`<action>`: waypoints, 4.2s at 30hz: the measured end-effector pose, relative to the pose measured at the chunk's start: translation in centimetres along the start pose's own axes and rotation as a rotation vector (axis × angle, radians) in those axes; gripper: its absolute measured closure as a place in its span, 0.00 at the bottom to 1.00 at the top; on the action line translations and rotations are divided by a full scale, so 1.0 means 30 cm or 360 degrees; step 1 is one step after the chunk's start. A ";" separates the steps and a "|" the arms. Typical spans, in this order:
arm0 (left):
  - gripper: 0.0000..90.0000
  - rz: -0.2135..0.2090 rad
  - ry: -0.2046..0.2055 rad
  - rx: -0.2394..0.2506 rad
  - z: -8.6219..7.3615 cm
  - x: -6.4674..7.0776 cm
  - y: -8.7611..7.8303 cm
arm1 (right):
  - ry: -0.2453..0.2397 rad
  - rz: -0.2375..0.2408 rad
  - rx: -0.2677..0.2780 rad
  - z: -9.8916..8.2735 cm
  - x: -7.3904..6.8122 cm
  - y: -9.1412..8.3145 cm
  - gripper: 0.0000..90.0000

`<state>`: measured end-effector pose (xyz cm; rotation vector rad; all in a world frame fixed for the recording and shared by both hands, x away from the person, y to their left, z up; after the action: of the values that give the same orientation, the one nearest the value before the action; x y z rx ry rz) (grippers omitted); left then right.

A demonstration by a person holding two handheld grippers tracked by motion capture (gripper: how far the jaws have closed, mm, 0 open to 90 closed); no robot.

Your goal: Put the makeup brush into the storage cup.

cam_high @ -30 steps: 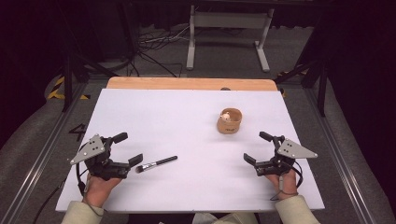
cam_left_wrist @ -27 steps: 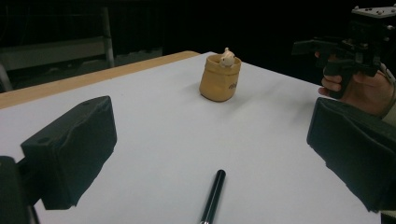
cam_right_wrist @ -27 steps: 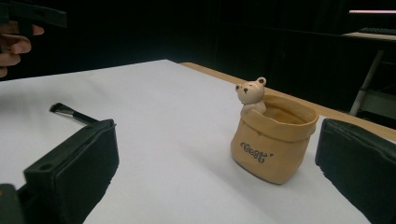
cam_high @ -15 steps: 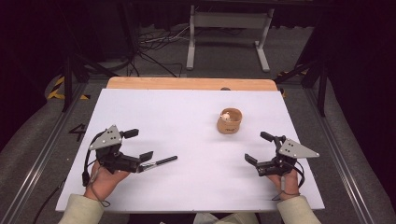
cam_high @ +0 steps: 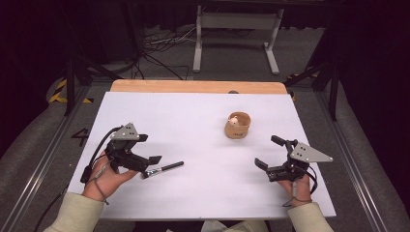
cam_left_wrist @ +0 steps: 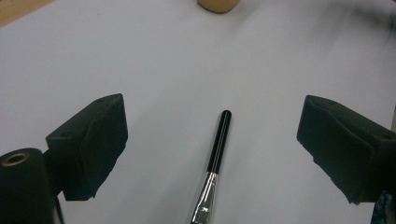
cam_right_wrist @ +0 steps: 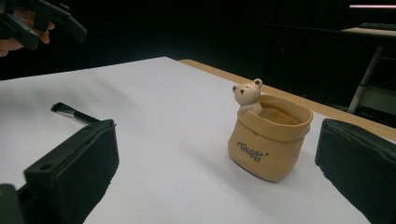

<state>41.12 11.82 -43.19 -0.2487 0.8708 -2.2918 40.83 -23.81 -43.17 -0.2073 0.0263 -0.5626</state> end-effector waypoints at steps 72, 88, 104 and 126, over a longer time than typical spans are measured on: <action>0.42 -0.0191 0.0274 -0.0936 -0.147 0.075 0.170 | 0.0072 0.0086 -0.0029 -0.021 -0.002 0.007 0.00; 0.59 -0.0244 0.0290 -0.0974 -0.168 0.082 0.196 | 0.0076 0.0105 -0.0031 -0.024 -0.009 0.012 0.00; 0.74 -0.0260 0.0344 -0.0998 -0.185 0.088 0.209 | 0.0100 0.0114 -0.0008 -0.023 -0.007 0.009 0.00; 0.87 -0.0211 0.0473 -0.1027 -0.203 0.087 0.220 | 0.0107 0.0136 -0.0007 -0.024 -0.012 0.013 0.00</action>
<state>40.19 9.63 -52.23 -0.2497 1.7873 -2.1266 40.67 -23.43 -43.98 -0.1906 0.1010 -0.4845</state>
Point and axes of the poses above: each handheld gripper's, and its own axes: y roughly forward along the jaws, z roughly out of its top, x roughly to its right, the point moved 10 cm from there along y, roughly forward along the jaws, and after that the axes turned 10 degrees about z, right-handed, at the moved point
